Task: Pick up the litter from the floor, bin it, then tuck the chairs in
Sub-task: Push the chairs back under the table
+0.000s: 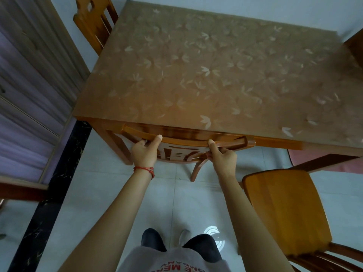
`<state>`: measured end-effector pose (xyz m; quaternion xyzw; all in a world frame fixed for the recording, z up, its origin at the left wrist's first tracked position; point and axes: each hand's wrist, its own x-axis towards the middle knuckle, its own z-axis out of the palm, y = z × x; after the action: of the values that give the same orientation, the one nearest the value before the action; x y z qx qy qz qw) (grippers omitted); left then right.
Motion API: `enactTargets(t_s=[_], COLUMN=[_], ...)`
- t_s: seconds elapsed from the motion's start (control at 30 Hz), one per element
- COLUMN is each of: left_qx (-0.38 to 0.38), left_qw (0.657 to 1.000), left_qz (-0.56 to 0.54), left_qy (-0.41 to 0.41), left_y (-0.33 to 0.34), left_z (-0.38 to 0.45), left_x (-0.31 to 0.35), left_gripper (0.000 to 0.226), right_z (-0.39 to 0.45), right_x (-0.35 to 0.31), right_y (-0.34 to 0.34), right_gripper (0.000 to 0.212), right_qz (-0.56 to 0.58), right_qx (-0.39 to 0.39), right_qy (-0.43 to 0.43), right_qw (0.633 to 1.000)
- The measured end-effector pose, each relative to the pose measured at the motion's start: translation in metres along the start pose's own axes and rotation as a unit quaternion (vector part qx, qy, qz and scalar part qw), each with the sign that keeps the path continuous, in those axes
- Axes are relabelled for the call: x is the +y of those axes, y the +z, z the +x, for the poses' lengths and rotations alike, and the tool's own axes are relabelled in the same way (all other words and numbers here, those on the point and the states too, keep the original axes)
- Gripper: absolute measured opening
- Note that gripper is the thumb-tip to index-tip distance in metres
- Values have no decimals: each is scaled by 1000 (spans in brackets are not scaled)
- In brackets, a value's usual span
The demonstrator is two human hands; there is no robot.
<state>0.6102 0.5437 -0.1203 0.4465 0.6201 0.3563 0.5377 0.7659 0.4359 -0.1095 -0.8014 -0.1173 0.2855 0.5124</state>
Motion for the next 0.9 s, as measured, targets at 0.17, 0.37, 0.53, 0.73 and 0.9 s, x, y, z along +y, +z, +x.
enactTargets(t_s=[0.17, 0.37, 0.53, 0.73, 0.9], left_qx=[4, 14, 12, -5, -34], left_qw=[1000, 1000, 1000, 999, 996], left_qz=[-3, -4, -4, 31, 75], left_qy=[1, -5, -13, 7, 19], left_y=[8, 8, 7, 3, -5], left_z=[5, 6, 4, -4, -12], left_x=[1, -1, 0, 3, 7], left_gripper=[24, 22, 22, 28, 39], right_z=[10, 11, 9, 5, 0], right_x=[-3, -1, -2, -3, -4], right_y=[1, 1, 0, 1, -2], right_gripper=[43, 51, 42, 38, 38], right_qz=[-3, -10, -13, -21, -66], right_qx=[-4, -1, -8, -7, -30], right_qy=[3, -3, 2, -1, -9], right_qw=[1000, 1000, 1000, 1000, 997])
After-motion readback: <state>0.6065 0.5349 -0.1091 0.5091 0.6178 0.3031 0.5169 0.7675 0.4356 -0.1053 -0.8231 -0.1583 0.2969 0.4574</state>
